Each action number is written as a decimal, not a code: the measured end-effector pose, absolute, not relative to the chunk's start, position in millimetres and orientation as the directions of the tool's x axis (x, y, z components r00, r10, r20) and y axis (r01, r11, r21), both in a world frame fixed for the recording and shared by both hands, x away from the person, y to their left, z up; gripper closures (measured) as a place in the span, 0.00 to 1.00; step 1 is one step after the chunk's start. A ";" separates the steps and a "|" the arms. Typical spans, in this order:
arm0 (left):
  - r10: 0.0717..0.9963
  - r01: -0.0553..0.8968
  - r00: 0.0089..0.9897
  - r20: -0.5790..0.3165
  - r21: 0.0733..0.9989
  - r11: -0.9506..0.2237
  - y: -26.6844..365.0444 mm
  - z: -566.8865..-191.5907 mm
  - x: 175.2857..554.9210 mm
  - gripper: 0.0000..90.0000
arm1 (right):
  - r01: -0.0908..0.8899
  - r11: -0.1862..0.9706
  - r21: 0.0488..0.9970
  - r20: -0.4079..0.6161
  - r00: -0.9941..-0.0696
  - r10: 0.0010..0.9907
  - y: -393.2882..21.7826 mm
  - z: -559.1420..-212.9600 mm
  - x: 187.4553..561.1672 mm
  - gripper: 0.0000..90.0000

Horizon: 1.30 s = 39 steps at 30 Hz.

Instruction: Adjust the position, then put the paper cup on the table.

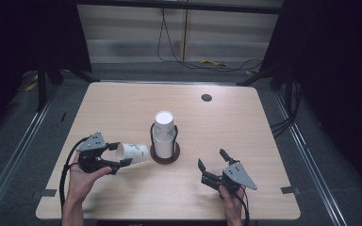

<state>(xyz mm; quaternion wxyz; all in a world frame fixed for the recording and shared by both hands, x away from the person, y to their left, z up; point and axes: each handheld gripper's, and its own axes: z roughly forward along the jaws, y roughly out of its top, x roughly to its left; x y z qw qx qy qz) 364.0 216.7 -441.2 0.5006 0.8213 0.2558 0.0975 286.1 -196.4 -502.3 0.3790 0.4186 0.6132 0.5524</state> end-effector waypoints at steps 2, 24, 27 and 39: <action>0.537 0.330 0.840 -0.077 0.858 -0.393 218.1 -437.2 366.6 0.30 | 0.085 0.042 0.995 -0.009 -0.354 0.935 -196.2 -502.5 284.8 0.14; 0.593 0.423 0.804 -0.050 0.749 -0.510 217.8 -410.6 410.7 0.29 | 0.028 0.027 0.999 -0.016 -0.324 0.946 -196.5 -504.5 278.9 0.14; 0.592 0.433 0.805 -0.048 0.729 -0.530 214.3 -407.5 418.2 0.30 | 0.027 0.029 0.999 -0.018 -0.325 0.946 -196.2 -504.5 278.6 0.14; 0.609 0.475 0.793 -0.020 0.647 -0.597 214.0 -401.9 430.7 0.29 | 0.013 0.018 1.000 -0.013 -0.340 0.940 -198.2 -505.1 277.2 0.14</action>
